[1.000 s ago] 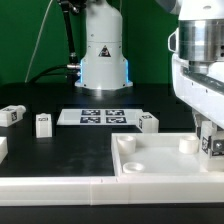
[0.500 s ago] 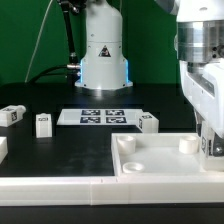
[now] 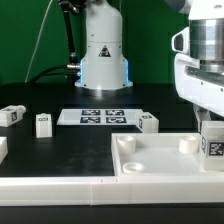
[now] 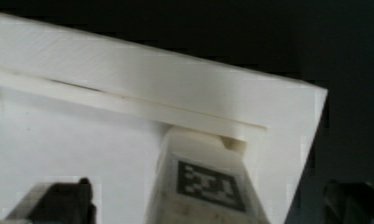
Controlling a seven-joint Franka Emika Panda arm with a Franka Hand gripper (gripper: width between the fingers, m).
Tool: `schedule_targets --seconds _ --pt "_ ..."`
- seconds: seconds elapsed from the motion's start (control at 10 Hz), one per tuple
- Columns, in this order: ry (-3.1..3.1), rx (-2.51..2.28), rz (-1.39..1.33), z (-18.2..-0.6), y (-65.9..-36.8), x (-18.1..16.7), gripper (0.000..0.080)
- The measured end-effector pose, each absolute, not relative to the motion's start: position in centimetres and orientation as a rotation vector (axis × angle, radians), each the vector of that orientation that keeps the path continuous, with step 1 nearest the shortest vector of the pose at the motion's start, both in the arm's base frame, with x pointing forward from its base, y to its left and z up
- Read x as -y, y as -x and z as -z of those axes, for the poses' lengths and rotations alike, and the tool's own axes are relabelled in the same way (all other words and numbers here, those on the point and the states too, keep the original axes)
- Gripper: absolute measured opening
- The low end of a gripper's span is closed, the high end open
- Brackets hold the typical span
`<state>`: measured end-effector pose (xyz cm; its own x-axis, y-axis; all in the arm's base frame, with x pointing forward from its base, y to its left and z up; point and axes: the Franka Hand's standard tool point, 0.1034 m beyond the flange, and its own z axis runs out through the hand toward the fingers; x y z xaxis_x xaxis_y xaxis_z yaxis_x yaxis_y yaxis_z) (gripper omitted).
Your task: Assemble one leg
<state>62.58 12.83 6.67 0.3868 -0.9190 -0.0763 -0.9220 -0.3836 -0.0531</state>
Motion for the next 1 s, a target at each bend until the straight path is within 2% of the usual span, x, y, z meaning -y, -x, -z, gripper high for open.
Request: schedule_targets --seconds 1.0 --pt "3.083 -0.294 0.023 -6.57 -62.81 -12.34 0.0649"
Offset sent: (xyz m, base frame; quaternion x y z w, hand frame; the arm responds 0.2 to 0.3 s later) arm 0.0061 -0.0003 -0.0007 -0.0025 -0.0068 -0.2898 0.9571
